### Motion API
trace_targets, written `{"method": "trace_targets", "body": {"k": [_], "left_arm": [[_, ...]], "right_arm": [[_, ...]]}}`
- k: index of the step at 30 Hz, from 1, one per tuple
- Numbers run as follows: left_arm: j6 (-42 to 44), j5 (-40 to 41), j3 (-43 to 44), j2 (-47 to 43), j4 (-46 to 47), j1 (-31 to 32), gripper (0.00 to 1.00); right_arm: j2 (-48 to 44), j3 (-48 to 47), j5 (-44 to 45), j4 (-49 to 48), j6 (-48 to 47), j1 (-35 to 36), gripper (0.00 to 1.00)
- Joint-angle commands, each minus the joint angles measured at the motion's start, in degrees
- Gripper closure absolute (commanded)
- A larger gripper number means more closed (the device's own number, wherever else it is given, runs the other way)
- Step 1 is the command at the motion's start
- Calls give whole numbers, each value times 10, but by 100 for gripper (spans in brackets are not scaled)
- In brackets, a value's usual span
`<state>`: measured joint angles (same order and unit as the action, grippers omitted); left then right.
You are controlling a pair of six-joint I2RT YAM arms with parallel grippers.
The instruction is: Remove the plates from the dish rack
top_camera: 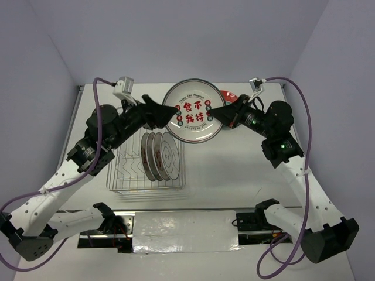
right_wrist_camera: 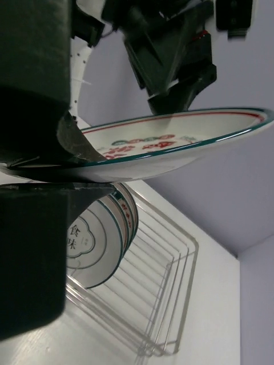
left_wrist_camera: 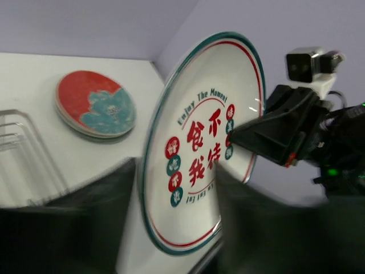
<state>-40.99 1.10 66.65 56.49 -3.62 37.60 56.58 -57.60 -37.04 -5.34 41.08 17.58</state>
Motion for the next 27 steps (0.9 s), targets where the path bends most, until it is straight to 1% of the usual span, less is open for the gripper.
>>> {"method": "trace_targets", "body": {"k": [1, 2, 3, 4, 5, 8, 9, 12, 14, 17, 19, 20, 21, 22, 24, 25, 26, 27], "left_arm": [[6, 56, 87, 27, -83, 5, 1], [19, 91, 134, 38, -135, 5, 0], [29, 127, 158, 48, -185, 5, 0], [46, 161, 177, 64, -231, 5, 0], [53, 216, 203, 70, -303, 5, 0], [78, 275, 213, 71, -393, 5, 0], [93, 278, 209, 67, -406, 5, 0], [103, 284, 197, 63, -466, 5, 1], [108, 281, 179, 59, -495, 6, 4], [108, 266, 145, 39, -503, 6, 7], [107, 231, 118, 20, -496, 7, 12], [111, 216, 108, 12, -490, 9, 17], [116, 184, 84, 1, -470, 12, 19], [116, 183, 75, -1, -467, 12, 19], [109, 195, 60, 5, -472, 17, 20], [106, 199, 58, 8, -476, 18, 20], [101, 203, 57, 12, -479, 21, 21], [96, 206, 55, 17, -482, 25, 21]], "right_arm": [[-16, -11, 107, 118, -65, -10, 100], [-16, -11, 131, 157, -76, -30, 100], [-17, -5, 142, 202, -89, -44, 100], [-16, 20, 142, 216, -92, -63, 100], [-21, 40, 144, 225, -98, -92, 100], [-18, 122, 136, 213, -114, -134, 100], [-10, 138, 129, 200, -118, -154, 100], [22, 215, 100, 153, -124, -170, 100], [47, 234, 97, 128, -130, -171, 100], [71, 265, 92, 98, -128, -171, 100], [91, 275, 107, 94, -125, -171, 100], [98, 277, 128, 94, -124, -171, 97], [120, 275, 140, 102, -125, -171, 77], [130, 272, 151, 106, -125, -171, 66], [154, 260, 186, 122, -130, -171, 55], [172, 256, 200, 131, -136, -171, 40], [179, 253, 213, 147, -138, -171, 37], [183, 244, 252, 160, -143, -169, 33]]}}
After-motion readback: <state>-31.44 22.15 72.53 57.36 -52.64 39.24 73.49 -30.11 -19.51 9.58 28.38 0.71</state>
